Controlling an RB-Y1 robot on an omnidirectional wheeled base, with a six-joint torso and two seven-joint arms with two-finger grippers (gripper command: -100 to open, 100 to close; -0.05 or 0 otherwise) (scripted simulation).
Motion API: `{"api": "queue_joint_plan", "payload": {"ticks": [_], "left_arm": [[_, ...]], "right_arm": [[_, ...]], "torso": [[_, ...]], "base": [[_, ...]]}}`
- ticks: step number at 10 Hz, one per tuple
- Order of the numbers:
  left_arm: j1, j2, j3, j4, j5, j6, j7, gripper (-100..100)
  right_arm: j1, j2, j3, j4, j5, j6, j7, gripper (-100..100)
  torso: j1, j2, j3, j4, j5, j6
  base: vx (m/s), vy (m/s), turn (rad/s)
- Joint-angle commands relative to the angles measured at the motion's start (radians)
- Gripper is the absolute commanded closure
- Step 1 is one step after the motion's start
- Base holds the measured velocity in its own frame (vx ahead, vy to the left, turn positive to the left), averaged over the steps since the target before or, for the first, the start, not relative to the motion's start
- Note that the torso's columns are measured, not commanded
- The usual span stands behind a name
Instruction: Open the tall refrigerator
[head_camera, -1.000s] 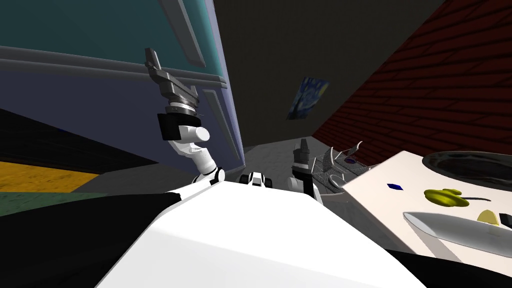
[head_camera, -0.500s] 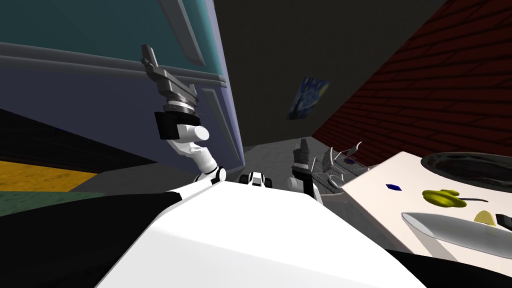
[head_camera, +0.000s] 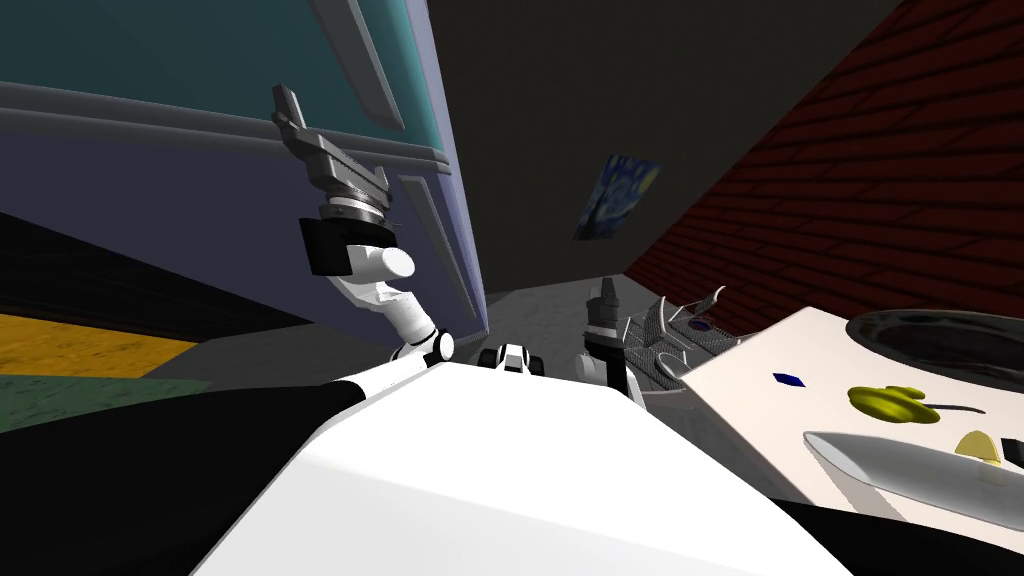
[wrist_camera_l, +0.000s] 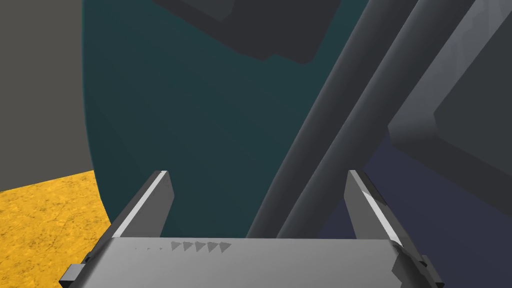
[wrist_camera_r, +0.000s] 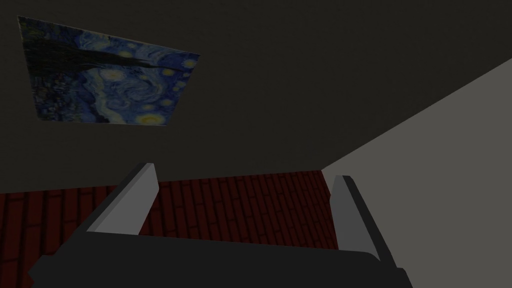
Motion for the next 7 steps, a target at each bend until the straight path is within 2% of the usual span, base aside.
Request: {"api": "queue_joint_plan", "payload": {"ticks": [1,5,6,7], "left_arm": [[-0.038,0.011,-0.001,-0.013,-0.008,-0.014,-0.002,-100],[-0.038,0.011,-0.001,-0.013,-0.008,-0.014,-0.002,-100],[-0.025,-0.013,0.017,-0.025,-0.009,0.042,0.012,-100],[-0.033,-0.017,0.021,-0.027,-0.011,0.049,0.015,-100]], "right_arm": [[0.0,0.0,0.0,0.0,0.0,0.0,0.0,0],[0.0,0.0,0.0,0.0,0.0,0.0,0.0,0],[0.0,0.0,0.0,0.0,0.0,0.0,0.0,0],[0.0,0.0,0.0,0.0,0.0,0.0,0.0,0]], "torso": [[0.0,-0.002,-0.002,0.001,-0.001,0.0],[-0.003,0.001,0.002,0.0,0.0,-0.001],[-0.001,0.001,0.001,0.0,0.0,-0.001],[-0.003,0.002,0.005,-0.005,0.005,-0.001]], "base": [[0.0,0.0,0.0],[0.006,0.003,-0.002],[-0.011,-0.036,-0.002],[-0.007,-0.045,0.007]]}}
